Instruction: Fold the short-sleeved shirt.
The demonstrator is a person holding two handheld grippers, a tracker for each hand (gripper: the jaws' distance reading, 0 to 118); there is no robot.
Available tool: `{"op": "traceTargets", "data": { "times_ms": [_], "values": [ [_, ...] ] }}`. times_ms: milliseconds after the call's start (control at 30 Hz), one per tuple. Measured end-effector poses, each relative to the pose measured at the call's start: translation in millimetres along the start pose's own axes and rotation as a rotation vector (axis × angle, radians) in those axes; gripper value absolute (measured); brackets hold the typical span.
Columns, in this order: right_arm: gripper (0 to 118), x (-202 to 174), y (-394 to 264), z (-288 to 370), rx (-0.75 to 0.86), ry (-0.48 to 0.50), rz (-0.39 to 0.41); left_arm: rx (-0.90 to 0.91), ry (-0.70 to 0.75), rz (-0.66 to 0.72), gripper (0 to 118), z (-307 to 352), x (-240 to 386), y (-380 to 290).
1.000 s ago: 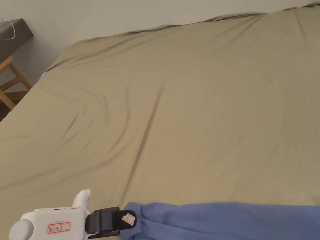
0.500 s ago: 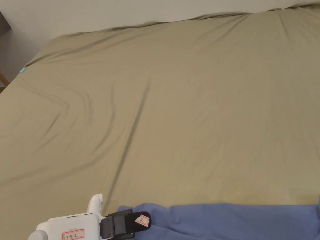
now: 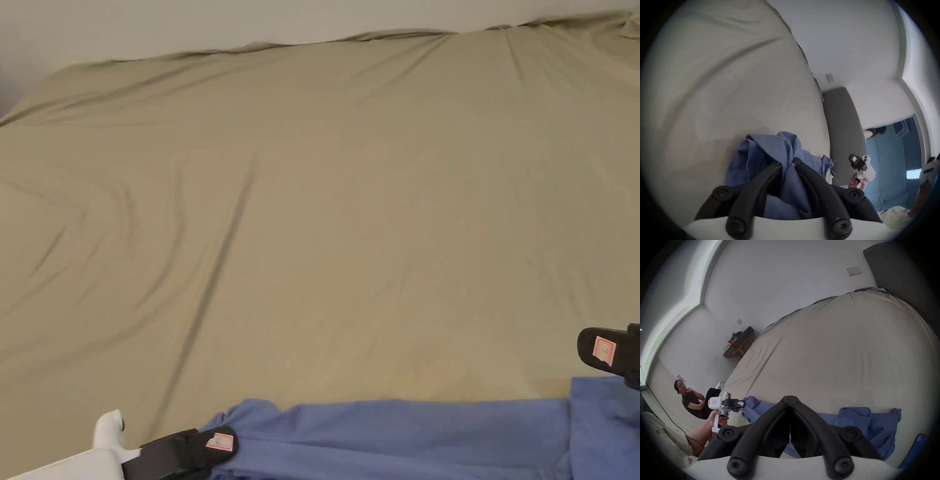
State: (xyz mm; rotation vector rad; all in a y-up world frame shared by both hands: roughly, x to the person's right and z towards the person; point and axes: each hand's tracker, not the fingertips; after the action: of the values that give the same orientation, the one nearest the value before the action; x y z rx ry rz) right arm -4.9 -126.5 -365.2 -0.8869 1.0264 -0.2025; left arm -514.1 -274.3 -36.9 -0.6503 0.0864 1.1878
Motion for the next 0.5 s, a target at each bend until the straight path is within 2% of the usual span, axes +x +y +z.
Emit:
{"op": "traceTargets", "data": {
  "times_ms": [233,500],
  "values": [
    [3,-9,10,11,0.028,-0.043,0.018,-0.003,0.129,-0.127,8,41,23,19],
    [3,-23,15,10,0.033,-0.053,0.063,0.044,0.181,-0.109,8,77,23,31]
  ]
}}
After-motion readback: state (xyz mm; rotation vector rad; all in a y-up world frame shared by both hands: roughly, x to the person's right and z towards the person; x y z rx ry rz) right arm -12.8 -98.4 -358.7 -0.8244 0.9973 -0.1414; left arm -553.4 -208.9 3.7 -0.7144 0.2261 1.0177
